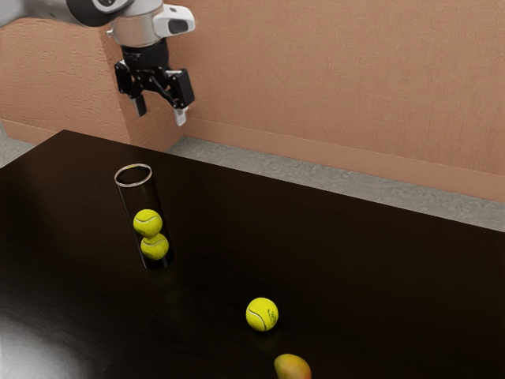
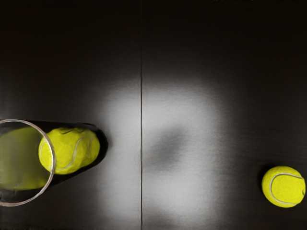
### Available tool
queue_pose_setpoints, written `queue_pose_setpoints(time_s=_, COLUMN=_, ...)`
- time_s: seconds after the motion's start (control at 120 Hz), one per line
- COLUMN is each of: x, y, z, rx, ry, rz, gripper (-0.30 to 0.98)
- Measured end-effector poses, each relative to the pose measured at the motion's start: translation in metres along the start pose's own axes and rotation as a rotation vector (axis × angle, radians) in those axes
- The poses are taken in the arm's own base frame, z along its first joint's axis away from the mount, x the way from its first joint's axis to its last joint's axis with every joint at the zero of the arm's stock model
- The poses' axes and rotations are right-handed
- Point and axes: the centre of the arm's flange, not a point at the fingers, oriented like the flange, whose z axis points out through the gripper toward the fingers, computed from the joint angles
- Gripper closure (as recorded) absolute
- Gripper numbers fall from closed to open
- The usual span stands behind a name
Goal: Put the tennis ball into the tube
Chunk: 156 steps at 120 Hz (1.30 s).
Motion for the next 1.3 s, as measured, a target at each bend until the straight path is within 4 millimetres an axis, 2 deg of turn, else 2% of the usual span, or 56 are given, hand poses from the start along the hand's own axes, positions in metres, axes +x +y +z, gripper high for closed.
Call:
queue_pose_setpoints(time_s=0.133, x=-0.002, y=-0.007, z=0.001, rx=-0.011, ry=-0.005, rz=-0.024, gripper=0.0)
queue_pose_setpoints(time_s=0.217, x=-0.011, y=-0.007, z=0.001, rx=-0.031, ry=-0.01, rz=-0.031, gripper=0.0)
queue_pose_setpoints(time_s=0.3, x=-0.013, y=-0.005, z=0.014, rx=-0.041, ry=-0.029, rz=-0.035, gripper=0.0)
queue_pose_setpoints(time_s=0.358, x=-0.017, y=-0.003, z=0.035, rx=-0.049, ry=-0.059, rz=-0.039, gripper=0.0)
queue_pose_setpoints(time_s=0.433, x=-0.026, y=0.002, z=0.051, rx=-0.057, ry=-0.072, rz=-0.04, gripper=0.0)
queue_pose_setpoints(time_s=0.492, x=-0.034, y=0.02, z=0.062, rx=-0.063, ry=-0.076, rz=-0.014, gripper=0.0)
queue_pose_setpoints(time_s=0.625, x=-0.058, y=0.112, z=0.106, rx=-0.076, ry=-0.098, rz=0.14, gripper=0.0)
queue_pose_setpoints(time_s=0.7, x=-0.068, y=0.141, z=0.129, rx=-0.082, ry=-0.109, rz=0.185, gripper=0.0)
queue_pose_setpoints(time_s=0.85, x=-0.083, y=0.15, z=0.176, rx=-0.08, ry=-0.126, rz=0.19, gripper=0.0)
queue_pose_setpoints(time_s=1.0, x=-0.094, y=0.171, z=0.214, rx=-0.114, ry=-0.098, rz=0.204, gripper=0.0)
queue_pose_setpoints(time_s=1.183, x=-0.088, y=0.192, z=0.284, rx=-0.156, ry=-0.123, rz=0.204, gripper=0.0)
queue_pose_setpoints(time_s=1.3, x=-0.082, y=0.186, z=0.303, rx=-0.168, ry=-0.108, rz=0.179, gripper=0.0)
